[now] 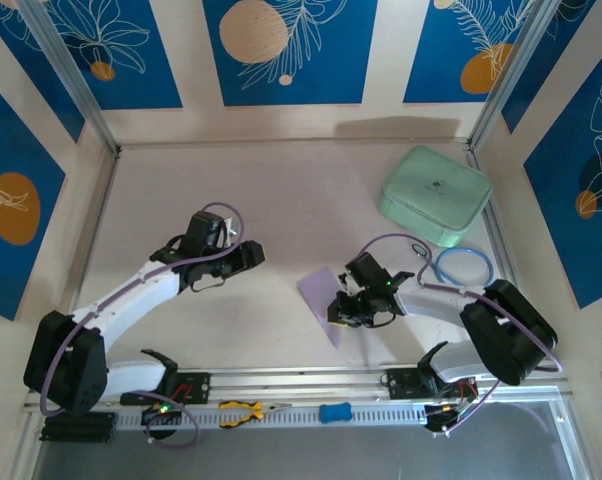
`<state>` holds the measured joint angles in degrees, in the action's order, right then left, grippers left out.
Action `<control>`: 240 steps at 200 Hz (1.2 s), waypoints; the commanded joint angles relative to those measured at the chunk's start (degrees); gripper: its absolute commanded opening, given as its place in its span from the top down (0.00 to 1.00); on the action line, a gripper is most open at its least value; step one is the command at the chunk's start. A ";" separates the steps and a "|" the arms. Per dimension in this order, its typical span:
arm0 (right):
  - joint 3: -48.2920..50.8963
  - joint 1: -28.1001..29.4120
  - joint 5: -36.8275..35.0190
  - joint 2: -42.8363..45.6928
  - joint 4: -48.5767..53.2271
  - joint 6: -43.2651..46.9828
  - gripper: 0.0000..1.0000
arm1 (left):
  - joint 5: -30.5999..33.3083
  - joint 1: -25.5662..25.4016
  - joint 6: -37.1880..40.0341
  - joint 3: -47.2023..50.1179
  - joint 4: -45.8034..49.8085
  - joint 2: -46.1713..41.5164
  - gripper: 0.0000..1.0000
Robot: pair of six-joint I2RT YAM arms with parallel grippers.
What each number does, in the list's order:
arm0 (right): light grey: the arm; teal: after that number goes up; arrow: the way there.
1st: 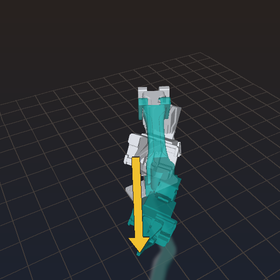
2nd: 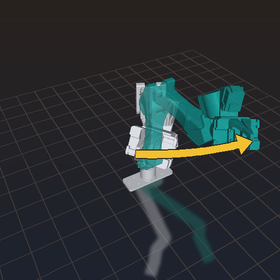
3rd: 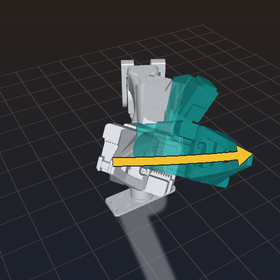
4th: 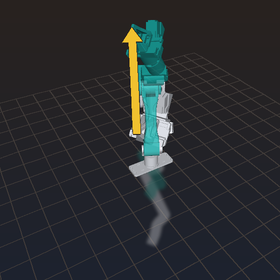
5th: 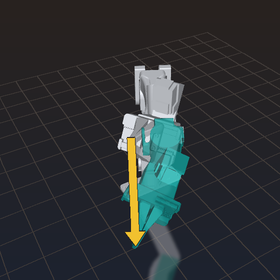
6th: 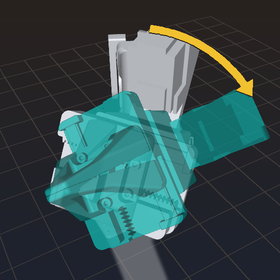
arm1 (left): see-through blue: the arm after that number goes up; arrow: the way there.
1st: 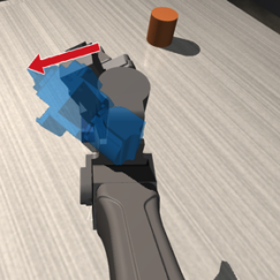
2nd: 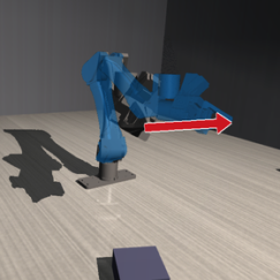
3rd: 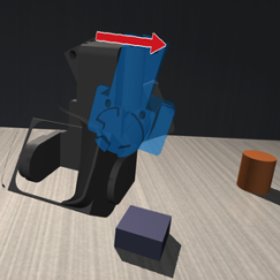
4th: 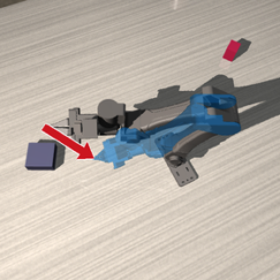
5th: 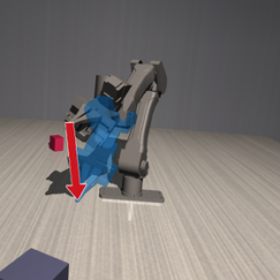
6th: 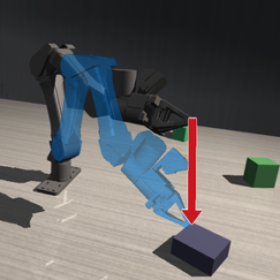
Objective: Fold a paper plane with a square sheet of paper (pick it up from the middle)
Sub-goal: Move the paper to the center of the table.
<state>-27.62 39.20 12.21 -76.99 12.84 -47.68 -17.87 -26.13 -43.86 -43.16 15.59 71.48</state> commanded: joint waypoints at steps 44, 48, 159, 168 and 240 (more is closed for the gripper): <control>4.85 1.73 -5.28 9.06 6.58 -10.62 0.81 | -3.34 0.55 -1.39 1.32 -2.87 1.00 0.37; 5.04 1.53 -5.05 9.19 6.02 -10.60 0.81 | -3.55 0.55 -1.36 1.33 -3.01 1.05 0.37; 3.38 -3.66 1.32 -0.96 -9.62 -16.94 0.82 | -13.01 -7.62 -6.96 -0.55 -14.91 14.57 0.42; 2.40 -3.02 0.99 -2.33 -10.84 -19.56 0.82 | -12.83 -8.04 -6.82 -0.89 -14.72 14.99 0.43; -0.17 5.59 -11.95 0.63 -20.08 -39.84 0.84 | -12.11 -8.35 -6.24 -1.96 -13.10 15.76 0.72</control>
<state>-26.17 44.23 5.98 -80.34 -7.29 -82.04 -29.54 -34.26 -50.63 -43.18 2.37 86.35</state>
